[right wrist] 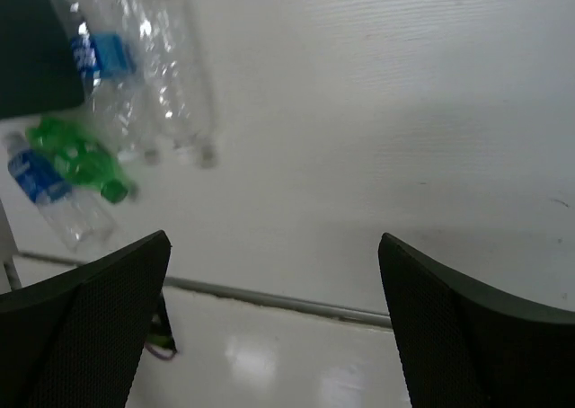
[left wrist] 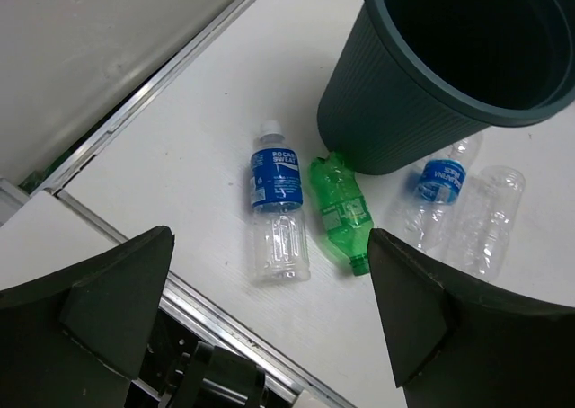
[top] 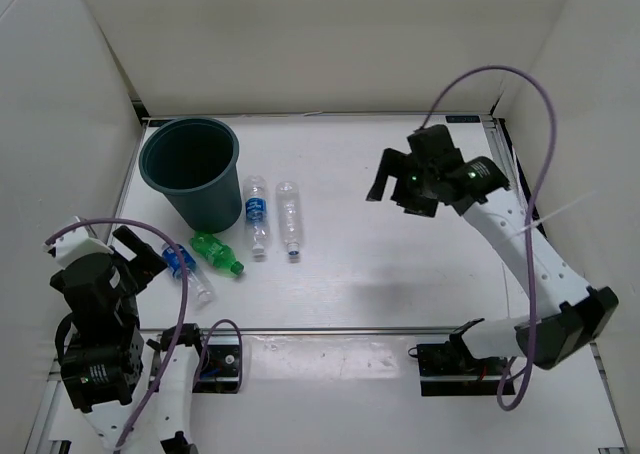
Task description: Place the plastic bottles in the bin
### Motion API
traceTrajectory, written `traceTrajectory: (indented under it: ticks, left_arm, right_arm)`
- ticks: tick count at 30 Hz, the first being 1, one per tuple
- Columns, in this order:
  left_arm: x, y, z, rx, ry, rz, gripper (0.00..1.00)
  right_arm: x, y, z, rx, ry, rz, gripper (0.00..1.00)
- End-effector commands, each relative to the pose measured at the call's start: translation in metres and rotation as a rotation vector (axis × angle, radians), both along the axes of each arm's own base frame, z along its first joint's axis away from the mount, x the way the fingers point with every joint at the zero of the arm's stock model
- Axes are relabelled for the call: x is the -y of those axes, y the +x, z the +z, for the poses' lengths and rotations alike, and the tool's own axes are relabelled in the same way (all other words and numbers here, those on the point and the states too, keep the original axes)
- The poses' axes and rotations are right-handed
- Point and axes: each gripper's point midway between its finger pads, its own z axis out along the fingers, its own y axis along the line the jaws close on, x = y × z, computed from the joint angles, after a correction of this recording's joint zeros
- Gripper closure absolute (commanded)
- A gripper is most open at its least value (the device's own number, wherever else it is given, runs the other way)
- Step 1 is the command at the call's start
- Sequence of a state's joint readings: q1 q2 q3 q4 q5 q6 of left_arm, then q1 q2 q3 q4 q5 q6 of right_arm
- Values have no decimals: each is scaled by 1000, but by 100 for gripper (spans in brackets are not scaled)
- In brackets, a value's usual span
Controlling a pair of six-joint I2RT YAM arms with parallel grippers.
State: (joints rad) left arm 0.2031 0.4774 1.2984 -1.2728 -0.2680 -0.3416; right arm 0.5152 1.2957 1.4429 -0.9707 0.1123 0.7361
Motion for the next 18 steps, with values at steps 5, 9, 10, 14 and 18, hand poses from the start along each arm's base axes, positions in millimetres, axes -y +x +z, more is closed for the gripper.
traceTrajectory:
  ticks: [5,9,10,14,18]
  left_arm:
    - [-4,10,3,-23,0,9,0]
    - [2,19,-3,-60,-28,-27,0]
    - [5,19,-3,-72,-36,-48,0]
    - [20,22,-4,-85,-52,-142,0]
    - [20,20,-3,-88,-45,-146,0]
  right_arm:
    - [-102,9,-6,-26,43,516,0]
    - [-139,36,-31,-31,85,561,0]
    - [-148,40,-37,-50,99,576,0]
    - [-183,63,-80,-100,70,612,0]
    - [-202,76,-100,-115,105,627,0]
